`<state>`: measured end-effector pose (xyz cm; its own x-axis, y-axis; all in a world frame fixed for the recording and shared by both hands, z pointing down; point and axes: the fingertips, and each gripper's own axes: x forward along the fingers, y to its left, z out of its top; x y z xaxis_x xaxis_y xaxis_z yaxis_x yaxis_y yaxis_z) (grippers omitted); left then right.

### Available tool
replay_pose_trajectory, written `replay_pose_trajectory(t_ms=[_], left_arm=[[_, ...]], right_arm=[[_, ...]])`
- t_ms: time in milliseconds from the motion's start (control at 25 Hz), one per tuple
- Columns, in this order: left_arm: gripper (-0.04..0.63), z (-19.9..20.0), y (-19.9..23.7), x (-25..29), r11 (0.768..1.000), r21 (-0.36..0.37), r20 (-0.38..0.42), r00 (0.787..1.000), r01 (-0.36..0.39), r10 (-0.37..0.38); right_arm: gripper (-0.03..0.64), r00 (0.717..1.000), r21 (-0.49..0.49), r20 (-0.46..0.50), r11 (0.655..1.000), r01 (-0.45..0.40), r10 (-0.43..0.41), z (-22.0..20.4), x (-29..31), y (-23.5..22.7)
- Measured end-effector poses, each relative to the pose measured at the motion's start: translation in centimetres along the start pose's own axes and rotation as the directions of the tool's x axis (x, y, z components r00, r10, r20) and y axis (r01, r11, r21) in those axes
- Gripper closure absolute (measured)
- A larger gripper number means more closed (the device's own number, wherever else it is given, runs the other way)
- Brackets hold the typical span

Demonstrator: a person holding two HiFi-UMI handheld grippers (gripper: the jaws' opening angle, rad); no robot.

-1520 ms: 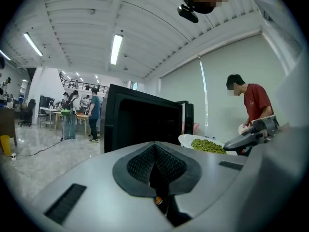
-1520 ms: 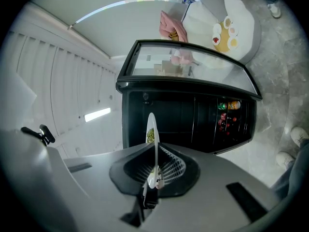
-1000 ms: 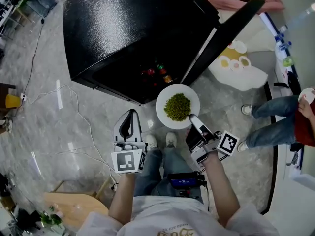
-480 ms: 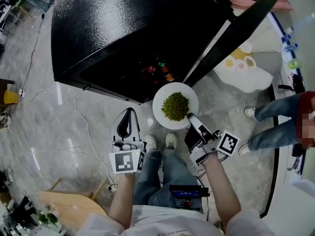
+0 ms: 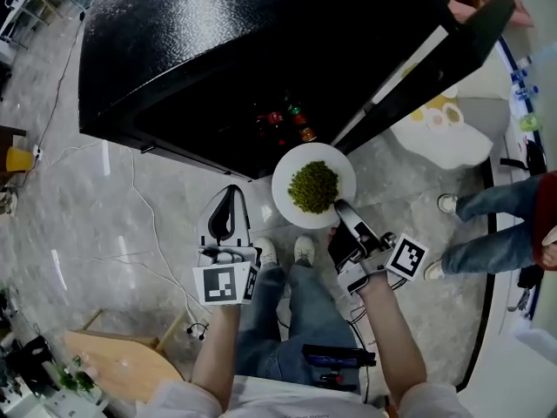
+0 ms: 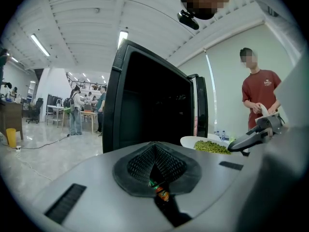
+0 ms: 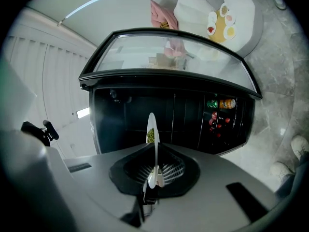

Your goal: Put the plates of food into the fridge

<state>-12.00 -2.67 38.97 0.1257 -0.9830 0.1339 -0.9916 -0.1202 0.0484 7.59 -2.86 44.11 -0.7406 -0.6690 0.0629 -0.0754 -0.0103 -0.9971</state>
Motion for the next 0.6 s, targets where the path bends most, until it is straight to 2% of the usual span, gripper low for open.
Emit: replay_pose_trajectory(t_ms=[600], left_arm=[[0.589,-2.2,1.1,0.3,1.000,0.001,-0.012,1.000,-0.011,0.011]], right_arm=[[0.600,0.999,-0.011,-0.011,0.999,0.034,-0.034,-0.5,2.2,-2.2]])
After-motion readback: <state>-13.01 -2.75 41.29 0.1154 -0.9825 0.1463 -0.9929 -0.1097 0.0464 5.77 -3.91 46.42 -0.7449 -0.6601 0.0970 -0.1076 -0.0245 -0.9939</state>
